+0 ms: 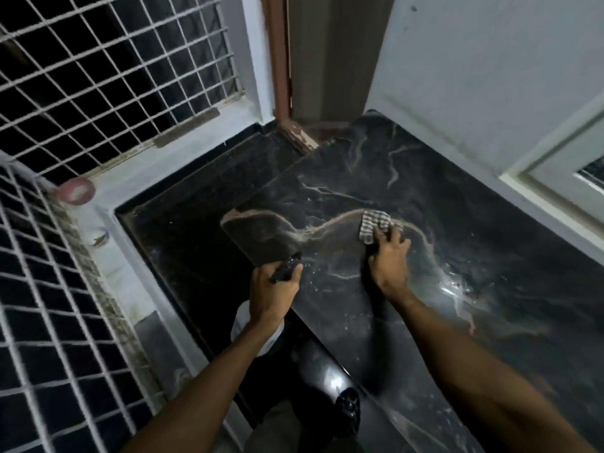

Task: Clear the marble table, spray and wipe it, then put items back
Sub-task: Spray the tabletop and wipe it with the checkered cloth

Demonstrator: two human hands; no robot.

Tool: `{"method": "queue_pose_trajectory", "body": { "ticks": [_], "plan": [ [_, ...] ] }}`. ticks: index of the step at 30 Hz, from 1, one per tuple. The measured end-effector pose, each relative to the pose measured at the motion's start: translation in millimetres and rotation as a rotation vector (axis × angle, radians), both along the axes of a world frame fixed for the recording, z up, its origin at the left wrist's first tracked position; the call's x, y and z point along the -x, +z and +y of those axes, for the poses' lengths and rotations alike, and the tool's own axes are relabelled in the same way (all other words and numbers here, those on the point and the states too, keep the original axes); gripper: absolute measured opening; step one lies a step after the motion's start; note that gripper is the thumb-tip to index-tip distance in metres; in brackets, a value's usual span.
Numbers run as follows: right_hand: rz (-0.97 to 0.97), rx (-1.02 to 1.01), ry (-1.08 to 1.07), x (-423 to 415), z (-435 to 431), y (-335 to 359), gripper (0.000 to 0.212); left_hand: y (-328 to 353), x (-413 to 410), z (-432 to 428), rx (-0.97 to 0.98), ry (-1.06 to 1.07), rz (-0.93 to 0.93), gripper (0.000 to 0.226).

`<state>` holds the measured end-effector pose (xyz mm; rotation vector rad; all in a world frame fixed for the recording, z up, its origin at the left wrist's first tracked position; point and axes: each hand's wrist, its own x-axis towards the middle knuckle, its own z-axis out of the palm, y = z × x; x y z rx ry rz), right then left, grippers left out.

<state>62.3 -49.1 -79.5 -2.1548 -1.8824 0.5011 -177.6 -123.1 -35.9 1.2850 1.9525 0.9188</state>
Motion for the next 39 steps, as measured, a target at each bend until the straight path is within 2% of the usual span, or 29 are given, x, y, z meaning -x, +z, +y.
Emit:
{"method": "queue_pose_trajectory", "body": {
  "ticks": [1, 4, 5, 8, 9, 12, 13, 14, 16, 17, 18, 21, 22, 25, 26, 30, 31, 34, 37, 39],
  "plan": [
    [-0.044, 0.012, 0.073, 0, -8, 1, 0.070, -1, -8, -5, 0.031, 0.002, 0.007, 0.027],
    [-0.140, -0.043, 0.506, -21, -43, -1, 0.073, -4, -32, -27, 0.048, -0.031, 0.004, 0.028],
    [-0.112, -0.054, 0.481, -39, -46, -3, 0.073, -3, -38, -33, 0.044, -0.028, 0.006, 0.029],
    [0.019, -0.012, 0.054, -64, -56, -4, 0.072, -9, -53, -50, 0.020, -0.002, 0.049, 0.034],
    [0.006, -0.005, 0.060, -57, -66, -3, 0.073, -10, -57, -56, 0.021, 0.001, 0.049, 0.034],
    [-0.030, -0.020, 0.467, -43, -101, -6, 0.078, -5, -70, -72, 0.026, -0.001, 0.029, 0.031],
    [-0.014, -0.052, 0.530, -45, -100, -4, 0.077, -4, -72, -72, 0.031, -0.001, 0.036, 0.033],
    [0.033, -0.041, 0.473, -47, -96, -6, 0.074, -5, -74, -75, 0.028, 0.001, 0.047, 0.036],
    [0.108, 0.007, 0.184, -42, -89, -6, 0.070, -5, -77, -80, 0.024, 0.006, 0.050, 0.041],
    [0.087, 0.009, 0.126, -32, -92, -4, 0.069, -4, -78, -85, 0.023, 0.015, 0.054, 0.041],
    [0.062, 0.009, 0.173, -21, -96, -2, 0.070, -4, -78, -89, 0.030, 0.025, 0.054, 0.039],
    [0.003, -0.047, 0.571, -10, -106, -6, 0.073, -5, -72, -98, 0.054, 0.068, 0.041, 0.030],
    [0.024, -0.064, 0.585, -14, -99, -5, 0.071, -6, -71, -100, 0.048, 0.064, 0.049, 0.029],
    [0.085, -0.017, 0.220, 0, -73, -10, 0.063, -14, -62, -105, 0.031, 0.117, 0.067, 0.032],
    [0.075, -0.008, 0.218, 16, -72, -9, 0.063, -14, -59, -107, 0.020, 0.139, 0.075, 0.032],
    [0.026, -0.053, 0.776, 57, -85, -11, 0.071, -15, -46, -109, 0.007, 0.142, 0.086, 0.034],
    [0.022, -0.038, 0.774, 53, -86, -13, 0.072, -16, -44, -110, 0.013, 0.143, 0.086, 0.034],
    [0.055, -0.059, 0.437, 24, -93, -11, 0.070, -14, -47, -112, -0.004, 0.127, 0.066, 0.030],
    [-0.035, -0.078, 0.427, -26, -118, -9, 0.069, -6, -64, -114, 0.032, 0.048, 0.039, 0.032],
    [-0.007, -0.065, 0.226, -69, -128, -10, 0.068, -4, -77, -113, 0.054, -0.007, 0.022, 0.031]
  ]
}}
